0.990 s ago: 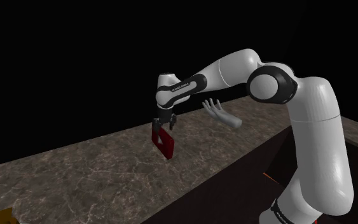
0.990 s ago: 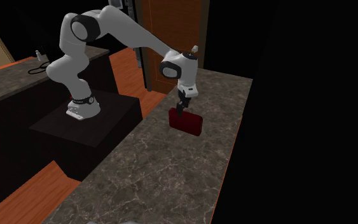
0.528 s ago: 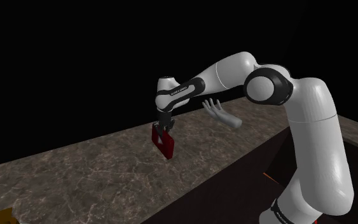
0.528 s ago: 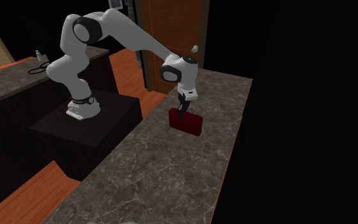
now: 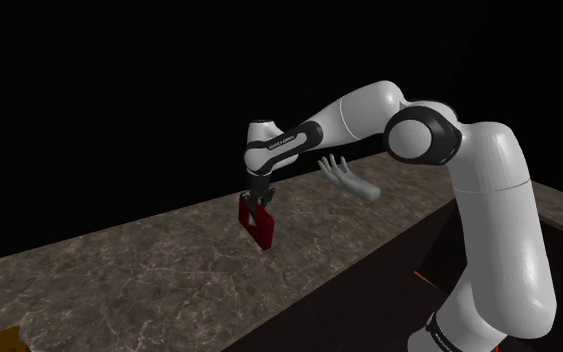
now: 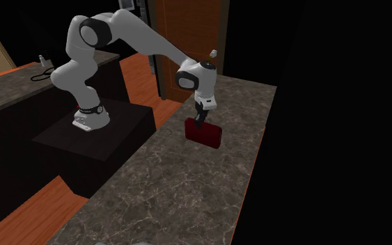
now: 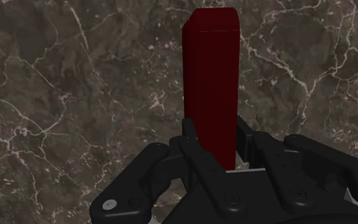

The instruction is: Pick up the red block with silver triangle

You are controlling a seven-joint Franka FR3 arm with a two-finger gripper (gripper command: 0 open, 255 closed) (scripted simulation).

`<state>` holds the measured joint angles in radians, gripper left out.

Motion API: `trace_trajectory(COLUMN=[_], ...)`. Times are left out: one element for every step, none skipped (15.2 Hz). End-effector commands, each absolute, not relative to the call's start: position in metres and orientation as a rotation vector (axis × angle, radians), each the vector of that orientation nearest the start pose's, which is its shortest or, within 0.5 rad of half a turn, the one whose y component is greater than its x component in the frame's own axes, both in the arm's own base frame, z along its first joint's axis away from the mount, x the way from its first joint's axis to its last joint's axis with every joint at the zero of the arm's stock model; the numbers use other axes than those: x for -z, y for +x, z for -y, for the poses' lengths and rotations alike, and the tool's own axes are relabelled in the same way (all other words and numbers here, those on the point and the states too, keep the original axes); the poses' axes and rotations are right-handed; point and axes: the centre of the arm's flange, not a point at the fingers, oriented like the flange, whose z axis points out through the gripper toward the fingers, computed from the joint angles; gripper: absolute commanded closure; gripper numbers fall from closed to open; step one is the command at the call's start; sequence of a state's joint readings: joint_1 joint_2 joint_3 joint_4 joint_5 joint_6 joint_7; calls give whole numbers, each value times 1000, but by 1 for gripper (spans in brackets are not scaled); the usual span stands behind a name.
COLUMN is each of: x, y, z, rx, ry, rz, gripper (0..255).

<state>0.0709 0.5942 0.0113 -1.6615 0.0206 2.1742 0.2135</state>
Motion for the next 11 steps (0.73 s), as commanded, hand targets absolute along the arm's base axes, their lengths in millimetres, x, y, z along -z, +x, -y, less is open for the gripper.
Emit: trace_trajectory(x=[-264,-269,-275,-280,-285,-290,-296,-301,-306,-312,-317], y=[672,672,672,672,672,672,672,672,672,672,672], z=[-56,-56,-56,-56,-56,-56,-56,-56,-56,-56,-56], rx=[-131,-131,-131,-131,-131,-131,-131,-131,-131,-131,-131], ry=[-3120,-3120,-3120,-3120,-3120,-3120,-3120,-3120,-3120,-3120,-3120], rz=[-227,-227,-227,-227,-227,-227,-227,-227,-227,-227,-227], gripper=[255,255,255,255,255,255,255,255,255,255,255])
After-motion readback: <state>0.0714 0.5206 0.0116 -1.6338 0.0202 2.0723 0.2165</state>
